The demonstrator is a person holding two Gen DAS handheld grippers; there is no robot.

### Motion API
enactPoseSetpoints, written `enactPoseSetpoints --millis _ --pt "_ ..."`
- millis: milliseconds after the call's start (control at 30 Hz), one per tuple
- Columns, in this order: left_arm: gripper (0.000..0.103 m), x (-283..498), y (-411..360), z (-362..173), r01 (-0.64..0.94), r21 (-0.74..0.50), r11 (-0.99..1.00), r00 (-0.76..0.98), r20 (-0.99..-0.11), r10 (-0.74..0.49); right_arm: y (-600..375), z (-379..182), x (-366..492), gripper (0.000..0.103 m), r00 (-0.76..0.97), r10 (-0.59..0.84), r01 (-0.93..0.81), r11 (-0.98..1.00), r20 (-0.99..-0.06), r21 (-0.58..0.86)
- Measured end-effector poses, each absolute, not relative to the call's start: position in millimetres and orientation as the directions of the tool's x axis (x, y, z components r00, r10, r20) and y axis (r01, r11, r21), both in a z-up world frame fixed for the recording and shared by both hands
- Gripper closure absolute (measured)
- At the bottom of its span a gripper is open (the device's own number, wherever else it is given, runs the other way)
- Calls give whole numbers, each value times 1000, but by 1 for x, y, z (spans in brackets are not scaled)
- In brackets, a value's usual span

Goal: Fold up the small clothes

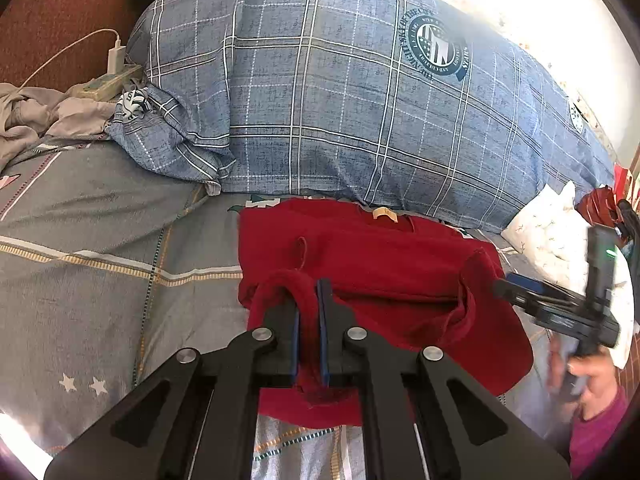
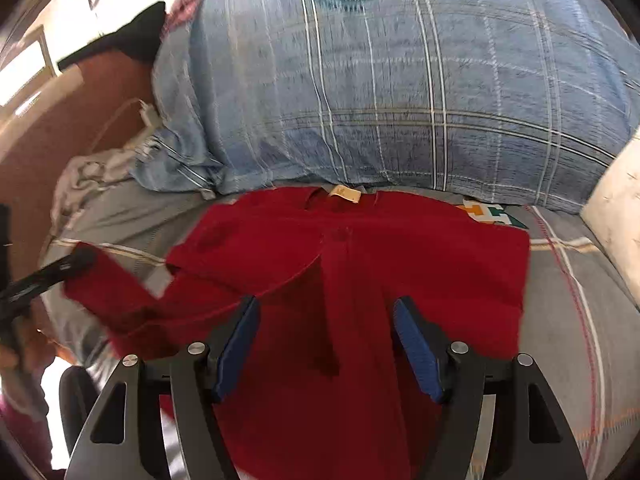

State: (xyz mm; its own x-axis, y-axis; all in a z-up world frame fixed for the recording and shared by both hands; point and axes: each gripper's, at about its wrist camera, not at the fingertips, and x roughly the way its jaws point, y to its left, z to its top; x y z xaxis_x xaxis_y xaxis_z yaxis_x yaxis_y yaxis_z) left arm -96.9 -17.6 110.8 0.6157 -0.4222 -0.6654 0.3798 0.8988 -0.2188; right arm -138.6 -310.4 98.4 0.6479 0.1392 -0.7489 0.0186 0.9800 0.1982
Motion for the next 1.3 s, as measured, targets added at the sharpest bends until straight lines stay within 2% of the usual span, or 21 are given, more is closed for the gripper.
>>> enactPoseSetpoints --millis 33,67,100,133,233,433,533,1100,1300 --pt "98 -97 -17 111 380 -218 899 615 -666 -422 -310 93 -131 38 639 128 20 983 -758 182" --pt "98 -97 -17 110 380 -217 899 615 -667 -421 -309 90 -126 48 632 115 21 986 -767 165" --pt "98 -97 -17 110 380 -214 900 614 -669 -419 -308 87 -122 87 623 89 25 991 -777 134" --pt "98 -96 -16 110 381 -212 900 614 -669 -418 -307 85 -119 97 615 73 24 993 -785 111" --pt "98 -95 -14 111 380 -214 900 615 -668 -419 -308 101 -135 97 665 73 25 992 -744 120" --pt "98 -87 -15 110 352 -203 914 630 -671 -392 -319 153 -173 97 776 -6 56 997 -630 59" --pt "98 -81 -19 112 340 -210 917 636 -667 -389 -329 167 -175 97 796 -45 79 996 -604 31" --pt "98 -40 -60 132 364 -99 926 685 -645 -338 -356 177 -144 97 804 -99 140 990 -587 25" --pt "98 -9 -83 124 364 -83 928 665 -674 -321 -373 164 -124 97 779 -126 182 983 -614 28"
